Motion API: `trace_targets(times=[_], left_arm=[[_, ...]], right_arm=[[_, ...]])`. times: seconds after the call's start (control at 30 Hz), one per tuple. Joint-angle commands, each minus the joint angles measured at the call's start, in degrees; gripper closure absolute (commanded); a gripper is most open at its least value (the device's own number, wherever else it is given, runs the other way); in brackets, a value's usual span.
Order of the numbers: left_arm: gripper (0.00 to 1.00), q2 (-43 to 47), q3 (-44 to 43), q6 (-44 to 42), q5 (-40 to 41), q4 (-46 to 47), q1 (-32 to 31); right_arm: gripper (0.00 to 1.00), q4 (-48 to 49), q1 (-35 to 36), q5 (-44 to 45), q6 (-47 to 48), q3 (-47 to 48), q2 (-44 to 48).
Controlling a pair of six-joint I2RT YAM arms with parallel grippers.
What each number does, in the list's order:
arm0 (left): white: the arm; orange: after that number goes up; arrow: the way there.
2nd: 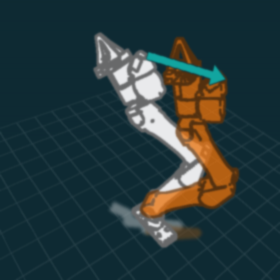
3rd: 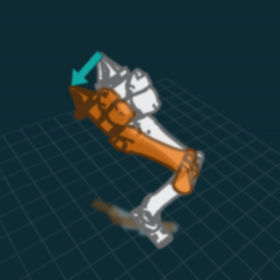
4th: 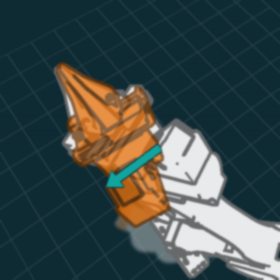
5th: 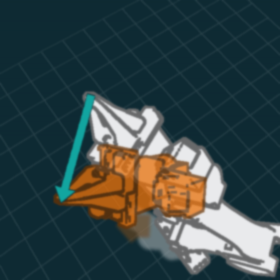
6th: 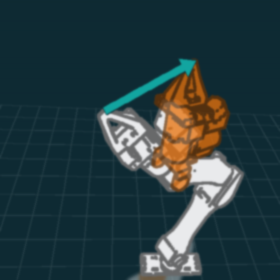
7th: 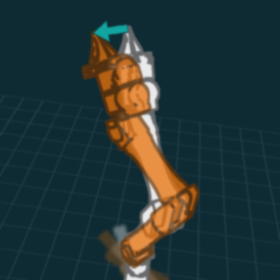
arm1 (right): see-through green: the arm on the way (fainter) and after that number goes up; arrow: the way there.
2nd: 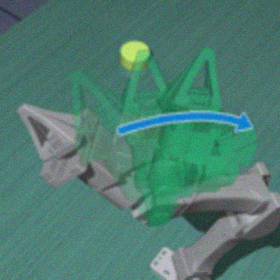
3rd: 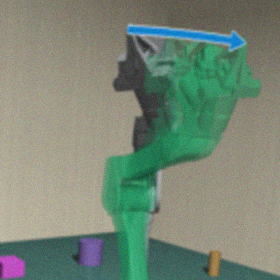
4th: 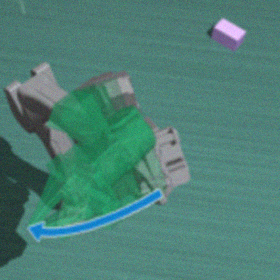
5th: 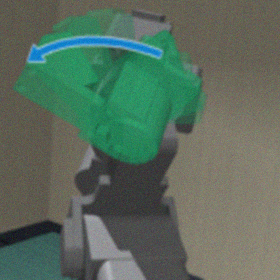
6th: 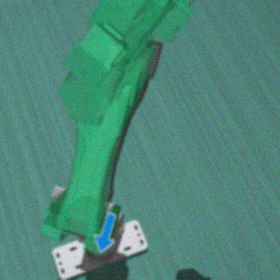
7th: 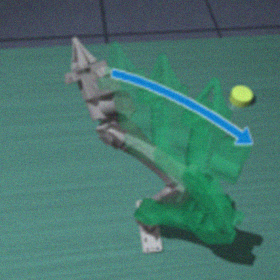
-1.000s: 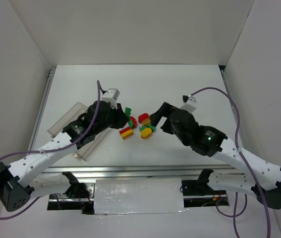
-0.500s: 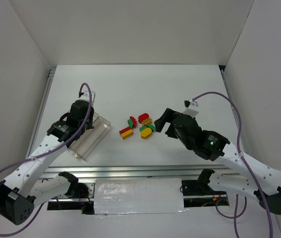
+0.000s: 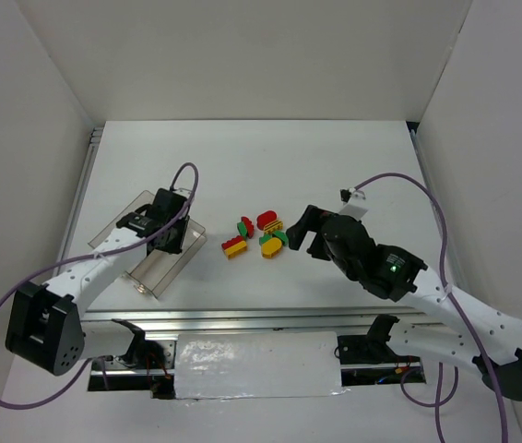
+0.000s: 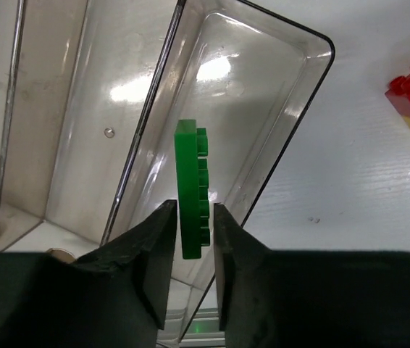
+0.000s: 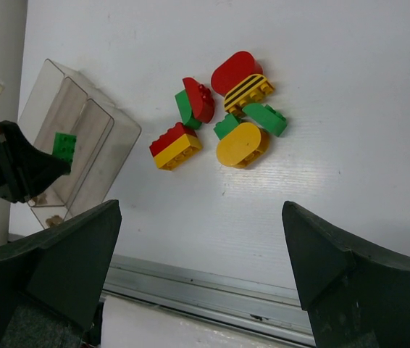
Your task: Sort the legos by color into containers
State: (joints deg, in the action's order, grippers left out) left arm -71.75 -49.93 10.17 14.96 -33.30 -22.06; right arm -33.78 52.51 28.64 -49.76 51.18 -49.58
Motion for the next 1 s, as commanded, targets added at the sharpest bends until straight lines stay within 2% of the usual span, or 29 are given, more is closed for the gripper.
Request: trace_targets(times=[0.0,0.03,0.17,0.2,0.23,0.37,0.5,0.63,0.8,0.83,0.87,0.97], left_arm=[[0.59,-0.76,-2.89,-0.25,-2.13,-0.45,1.06],[0.49,-0.85,-2.89,-0.07,-2.30,-0.45,1.15],[0.19,0.98,-2.28,1.69,-0.55,-0.45,1.32],[0.03,1.60,-2.10,2.21,-0.63,-0.19,1.32],[0.00,1.96,-2.01,2.39,-0.81,-0.10,1.32],[0.00,4.67,-2.62,4.06,-0.02,-0.71,1.32],[0.00,9.77,-4.38,10.03,2.00,-0.54,1.41],[0.01,18.71,-2.38,11.63,-3.53,3.84,1.24],[0.01,25.51,-0.26,9.08,-3.36,4.73,1.24],[0.00,26.30,0.53,8.99,-3.88,4.91,1.23],[0.01,26.31,0.54,8.90,-4.50,4.82,1.23],[0.01,24.82,-0.52,8.81,-6.08,3.95,1.24]], right_arm=[[0.00,1.97,-0.13,0.45,0.98,-0.03,-0.51],[0.00,1.88,-0.04,0.62,0.98,0.06,-0.60],[0.00,1.79,-0.04,1.32,1.42,0.15,-1.48],[0.00,1.87,-0.04,1.33,1.33,0.15,-2.18],[0.00,2.05,-0.04,1.41,1.33,0.15,-2.71],[0.00,1.71,-0.48,1.32,0.90,2.69,-8.93],[0.01,-4.18,-1.88,3.70,-2.97,9.63,-24.28],[0.02,-3.58,-6.62,-0.25,-3.42,14.56,-33.99],[0.06,1.50,-12.86,-5.43,3.50,15.79,-41.02],[0.06,2.57,-13.39,-9.27,5.53,15.88,-41.82],[0.07,4.41,-13.83,-11.13,9.46,15.97,-43.39],[0.10,4.16,-15.33,-13.87,12.39,17.46,-46.47]])
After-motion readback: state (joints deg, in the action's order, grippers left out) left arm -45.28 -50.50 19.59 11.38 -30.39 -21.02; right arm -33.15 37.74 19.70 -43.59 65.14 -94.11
